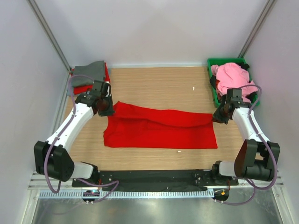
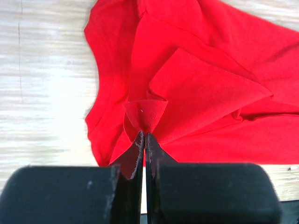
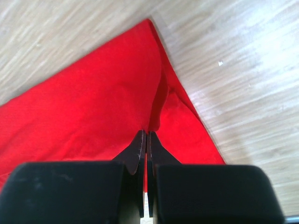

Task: Fold and stack the t-shirts
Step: Fold the tshirt

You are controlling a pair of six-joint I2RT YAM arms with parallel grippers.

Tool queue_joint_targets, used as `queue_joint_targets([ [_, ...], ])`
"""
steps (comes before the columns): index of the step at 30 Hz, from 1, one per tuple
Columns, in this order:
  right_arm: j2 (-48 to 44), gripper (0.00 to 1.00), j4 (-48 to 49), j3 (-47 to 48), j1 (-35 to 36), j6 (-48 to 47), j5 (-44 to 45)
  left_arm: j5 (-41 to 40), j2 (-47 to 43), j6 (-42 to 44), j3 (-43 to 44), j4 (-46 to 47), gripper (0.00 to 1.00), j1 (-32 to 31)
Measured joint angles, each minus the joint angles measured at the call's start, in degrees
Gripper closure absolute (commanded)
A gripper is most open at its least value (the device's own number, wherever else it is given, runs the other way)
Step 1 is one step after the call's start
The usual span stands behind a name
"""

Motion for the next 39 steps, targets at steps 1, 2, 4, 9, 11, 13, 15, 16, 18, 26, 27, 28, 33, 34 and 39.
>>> queue_joint_targets([
  [1,-0.35,0.99,-0.2,-0.57,0.0,0.15,0.13,-0.07,-0.61,-0.04,-0.57,-0.11,1.0,0.0],
  [2,-0.59,0.99,-0.39,-0.98,0.0,0.37,0.33,-0.09,-1.2,-0.09,-1.09,-0.22,1.0,0.0],
  [4,-1.05,0.99,-0.61,-1.64,0.0,0.76,0.87,-0.11,-2.36,-0.31,-2.38,-0.31,1.0,0.0],
  [9,-1.79,0.99,-0.79,-2.1,-0.07,1.38,2.64,-0.13,-4.55,-1.03,-5.57,-0.9,1.0,0.0],
  [11,-1.79,0.99,-0.81,-2.12,-0.33,1.46,3.48,-0.13,-5.05,-1.05,-6.51,-1.14,1.0,0.0],
  [13,-1.79,0.99,-0.79,-2.14,-0.63,1.62,4.13,-0.11,-5.55,-1.09,-7.32,-1.51,1.0,0.0],
  [15,-1.79,0.99,-0.74,-2.36,-0.7,1.86,4.72,-0.11,-6.1,-1.27,-7.96,-1.97,1.0,0.0],
  [16,-1.79,0.99,-0.72,-2.58,-0.7,2.03,4.94,-0.11,-6.45,-1.31,-8.26,-2.1,1.0,0.0],
  [18,-1.86,0.99,-0.76,-3.19,-0.7,2.27,5.25,-0.11,-7.17,-1.49,-8.79,-2.49,1.0,-0.02],
  [26,-4.35,0.99,-0.98,-5.09,-0.7,3.1,8.11,-0.15,-8.07,-2.93,-11.06,-3.21,0.99,-2.62],
  [27,-4.59,0.99,-1.03,-5.14,-0.7,3.1,8.37,-0.15,-8.02,-3.02,-11.19,-3.41,0.99,-3.26],
  [28,-4.85,0.99,-1.09,-5.14,-0.7,3.15,8.74,-0.2,-7.91,-3.23,-11.26,-3.63,0.99,-3.91],
  [33,-5.07,0.96,-1.29,-5.16,-0.7,3.54,9.77,-1.05,-7.02,-4.59,-11.26,-5.25,0.93,-5.07],
  [34,-5.07,0.93,-1.42,-5.16,-0.7,3.72,10.14,-1.25,-6.93,-4.96,-11.26,-5.92,0.93,-5.07],
  [39,-5.11,0.41,-2.08,-5.22,-0.79,5.07,11.82,-2.01,-7.06,-5.57,-10.47,-10.01,0.56,-5.18],
])
